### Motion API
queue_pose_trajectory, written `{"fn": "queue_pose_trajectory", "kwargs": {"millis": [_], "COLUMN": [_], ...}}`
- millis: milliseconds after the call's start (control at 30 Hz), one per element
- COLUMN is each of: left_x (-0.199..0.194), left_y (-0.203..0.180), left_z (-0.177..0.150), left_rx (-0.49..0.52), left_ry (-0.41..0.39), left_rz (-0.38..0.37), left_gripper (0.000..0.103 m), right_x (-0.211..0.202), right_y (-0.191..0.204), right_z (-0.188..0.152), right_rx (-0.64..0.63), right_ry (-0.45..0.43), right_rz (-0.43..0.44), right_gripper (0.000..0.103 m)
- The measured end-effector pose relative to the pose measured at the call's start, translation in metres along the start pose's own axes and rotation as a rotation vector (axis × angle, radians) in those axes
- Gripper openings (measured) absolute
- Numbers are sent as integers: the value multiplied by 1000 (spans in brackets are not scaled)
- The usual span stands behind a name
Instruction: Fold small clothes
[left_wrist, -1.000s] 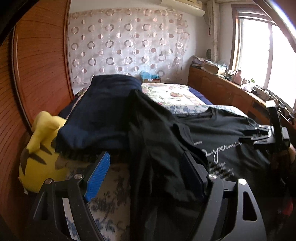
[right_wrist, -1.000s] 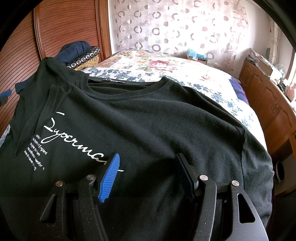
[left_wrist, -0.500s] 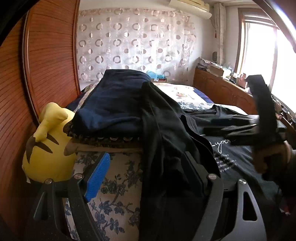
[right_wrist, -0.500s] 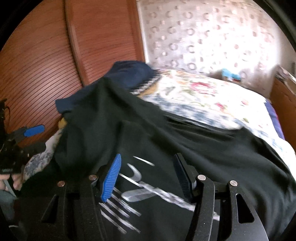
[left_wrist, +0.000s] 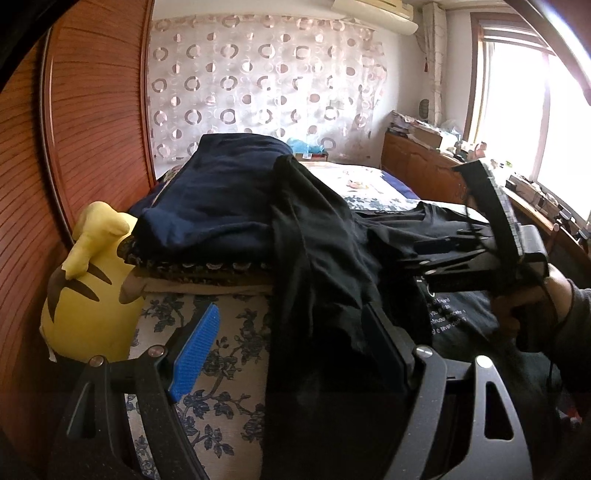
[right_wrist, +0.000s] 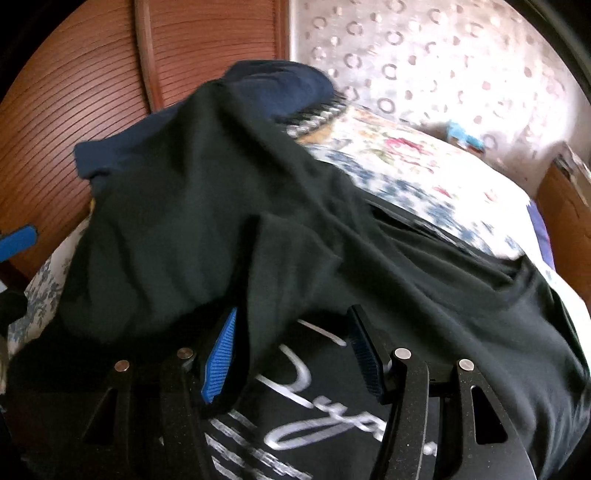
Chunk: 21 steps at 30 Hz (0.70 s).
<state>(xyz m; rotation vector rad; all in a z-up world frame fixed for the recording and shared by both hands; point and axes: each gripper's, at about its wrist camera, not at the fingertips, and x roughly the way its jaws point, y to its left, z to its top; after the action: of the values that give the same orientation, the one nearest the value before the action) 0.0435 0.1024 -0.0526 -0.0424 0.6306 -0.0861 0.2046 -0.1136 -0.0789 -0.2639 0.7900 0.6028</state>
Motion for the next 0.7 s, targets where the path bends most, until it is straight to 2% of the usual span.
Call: {"fn": "queue_pose_trajectory", "kwargs": {"millis": [200, 400, 500, 567, 633, 700], "left_x": [1, 2, 6, 11, 18, 23], "left_y": [-5, -8, -9, -10, -13, -14], "left_z": [1, 0, 0, 0, -1, -2], "left_rx": [10, 26, 31, 33, 44, 51], "left_ry": [1, 5, 18, 43, 72, 87], "left_rz": [-4, -9, -30, -33, -32, -39], "left_gripper": [80, 79, 63, 44, 35, 34], "right_x": [-29, -65, -85, -98, -107, -113], "right_y": [-24, -29, -36, -45, -55, -67], "right_z": [-18, -36, -50, -64, -77, -88], "right_rx": [48, 66, 57, 61, 67, 77], "right_ry": [-23, -70, -90, -94, -89, -75], "right_rz": [-68, -53, -58, -79, -103, -130], "right_gripper": [61, 61, 61, 61, 61, 61]}}
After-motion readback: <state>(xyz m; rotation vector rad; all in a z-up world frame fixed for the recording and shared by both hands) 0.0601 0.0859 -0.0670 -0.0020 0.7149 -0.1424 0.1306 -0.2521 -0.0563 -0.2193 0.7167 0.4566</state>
